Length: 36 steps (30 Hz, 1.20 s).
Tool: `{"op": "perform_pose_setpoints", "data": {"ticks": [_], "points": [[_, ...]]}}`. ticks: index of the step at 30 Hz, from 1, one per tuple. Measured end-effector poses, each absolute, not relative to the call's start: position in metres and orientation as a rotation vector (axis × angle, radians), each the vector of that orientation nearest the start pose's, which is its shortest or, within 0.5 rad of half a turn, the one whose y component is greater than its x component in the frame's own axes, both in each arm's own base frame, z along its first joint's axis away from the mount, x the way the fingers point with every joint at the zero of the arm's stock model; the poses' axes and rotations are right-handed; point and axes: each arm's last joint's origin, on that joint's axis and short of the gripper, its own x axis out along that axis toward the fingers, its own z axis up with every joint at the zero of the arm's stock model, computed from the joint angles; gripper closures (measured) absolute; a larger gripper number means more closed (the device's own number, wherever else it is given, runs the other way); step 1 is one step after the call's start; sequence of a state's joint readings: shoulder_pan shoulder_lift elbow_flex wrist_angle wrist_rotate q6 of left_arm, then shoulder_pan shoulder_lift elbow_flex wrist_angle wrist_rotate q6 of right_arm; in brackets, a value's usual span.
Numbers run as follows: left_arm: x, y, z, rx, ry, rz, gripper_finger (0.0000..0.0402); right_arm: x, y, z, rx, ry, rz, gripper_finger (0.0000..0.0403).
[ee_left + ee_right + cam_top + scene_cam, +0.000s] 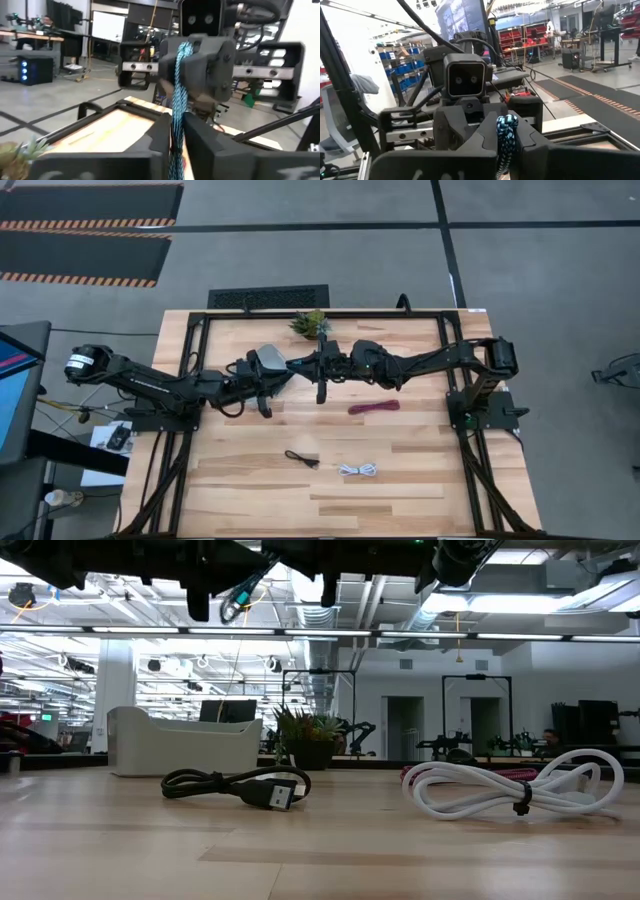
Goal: Pick and place USB-C Cables
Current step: Put the blue charger cable into the white bin
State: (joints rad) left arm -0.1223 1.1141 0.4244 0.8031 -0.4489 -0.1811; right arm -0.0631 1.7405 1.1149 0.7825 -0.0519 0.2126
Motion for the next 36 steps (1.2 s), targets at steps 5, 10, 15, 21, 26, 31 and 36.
{"op": "perform_pose_setpoints", "data": {"ticks": [5, 10, 15, 21, 26, 31, 36], "points": [[0.224, -0.014, 0.239, -0.229, -0.115, 0.33, 0.0284, 0.393, -0.024, 0.283, 0.203, -0.144, 0.002, 0.0385], [0.224, -0.014, 0.23, -0.273, -0.04, 0.347, 0.0224, 0.393, -0.035, 0.277, 0.187, -0.083, -0.03, 0.0385], [0.223, -0.012, 0.227, -0.309, -0.024, 0.398, 0.02, 0.391, -0.05, 0.278, 0.201, -0.089, -0.066, 0.0386], [0.222, -0.011, 0.226, -0.325, -0.012, 0.422, 0.0199, 0.386, -0.059, 0.281, 0.195, -0.052, -0.05, 0.0386], [0.225, -0.011, 0.24, -0.292, 0.052, 0.451, 0.0198, 0.373, -0.063, 0.297, 0.148, -0.029, -0.071, 0.0386], [0.217, -0.003, 0.285, -0.161, 0.221, 0.519, 0.0198, 0.352, -0.066, 0.317, 0.052, 0.03, -0.148, 0.0386], [0.195, 0.006, 0.335, -0.089, 0.259, 0.643, 0.0198, 0.338, -0.072, 0.334, 0.04, -0.019, -0.184, 0.0386]]}}
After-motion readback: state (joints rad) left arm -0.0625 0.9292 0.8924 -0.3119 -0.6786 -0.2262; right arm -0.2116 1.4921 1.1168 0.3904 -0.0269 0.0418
